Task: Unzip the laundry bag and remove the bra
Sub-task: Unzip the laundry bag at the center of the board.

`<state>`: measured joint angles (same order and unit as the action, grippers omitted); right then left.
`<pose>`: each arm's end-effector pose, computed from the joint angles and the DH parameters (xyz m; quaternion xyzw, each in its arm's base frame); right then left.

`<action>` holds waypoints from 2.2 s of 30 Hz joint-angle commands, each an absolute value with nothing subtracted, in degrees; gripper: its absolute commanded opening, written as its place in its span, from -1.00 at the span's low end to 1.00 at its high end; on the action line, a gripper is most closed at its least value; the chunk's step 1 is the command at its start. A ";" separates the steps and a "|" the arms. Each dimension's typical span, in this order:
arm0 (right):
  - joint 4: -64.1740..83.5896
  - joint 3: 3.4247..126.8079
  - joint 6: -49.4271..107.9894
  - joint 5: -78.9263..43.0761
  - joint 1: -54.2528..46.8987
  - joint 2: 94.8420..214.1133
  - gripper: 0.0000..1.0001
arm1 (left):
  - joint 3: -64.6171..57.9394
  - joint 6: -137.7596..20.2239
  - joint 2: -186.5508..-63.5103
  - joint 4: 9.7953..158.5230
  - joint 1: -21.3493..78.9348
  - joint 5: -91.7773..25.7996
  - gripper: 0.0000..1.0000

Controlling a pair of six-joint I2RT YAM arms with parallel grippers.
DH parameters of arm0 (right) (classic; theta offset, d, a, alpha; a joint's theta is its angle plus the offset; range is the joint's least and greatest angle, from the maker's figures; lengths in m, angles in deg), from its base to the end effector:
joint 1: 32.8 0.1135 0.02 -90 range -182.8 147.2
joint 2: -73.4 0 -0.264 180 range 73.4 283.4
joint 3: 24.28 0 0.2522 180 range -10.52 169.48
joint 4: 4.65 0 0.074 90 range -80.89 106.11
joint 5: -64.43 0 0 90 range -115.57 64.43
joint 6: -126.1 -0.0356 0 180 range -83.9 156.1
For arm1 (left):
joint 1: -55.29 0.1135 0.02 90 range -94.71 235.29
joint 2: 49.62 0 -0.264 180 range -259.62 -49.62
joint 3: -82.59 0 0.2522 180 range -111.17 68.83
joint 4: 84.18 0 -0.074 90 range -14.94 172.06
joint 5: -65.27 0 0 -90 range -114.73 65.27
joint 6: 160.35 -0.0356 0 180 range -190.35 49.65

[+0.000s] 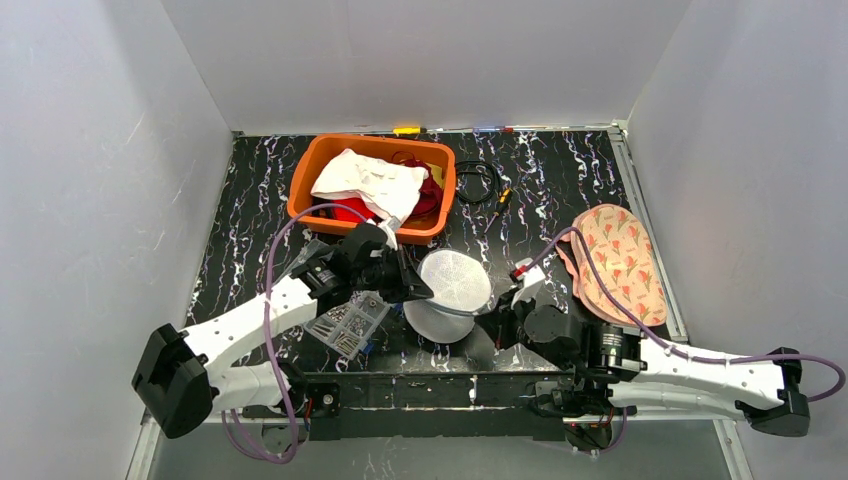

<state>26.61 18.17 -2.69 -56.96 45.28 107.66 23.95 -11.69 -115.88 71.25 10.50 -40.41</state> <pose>0.0486 0.1405 0.2571 -0.1295 0.8065 0.3342 0.4702 0.1744 -0.1867 0.2640 -0.0393 0.8689 -0.4499 0.2029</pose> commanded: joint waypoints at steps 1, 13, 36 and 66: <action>34.18 21.40 -2.62 -64.26 45.42 104.26 -0.97 | 19.08 -21.42 -116.48 67.74 12.44 -47.78 -1.00; 24.82 14.04 -4.48 -57.77 45.44 106.34 -0.97 | 21.10 -20.23 -130.40 81.00 13.02 -59.40 -0.60; 12.09 21.07 -1.18 -50.32 45.43 119.02 -0.97 | 28.29 -9.15 -110.64 71.80 11.90 -46.82 0.83; 19.69 23.26 -4.25 -53.30 45.42 112.99 -0.97 | 20.14 -10.50 -124.70 73.71 10.12 -45.66 -0.92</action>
<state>17.21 19.28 -4.15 -50.56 45.32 115.26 21.83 -8.92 -125.28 75.60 10.28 -46.44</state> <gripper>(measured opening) 0.029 0.104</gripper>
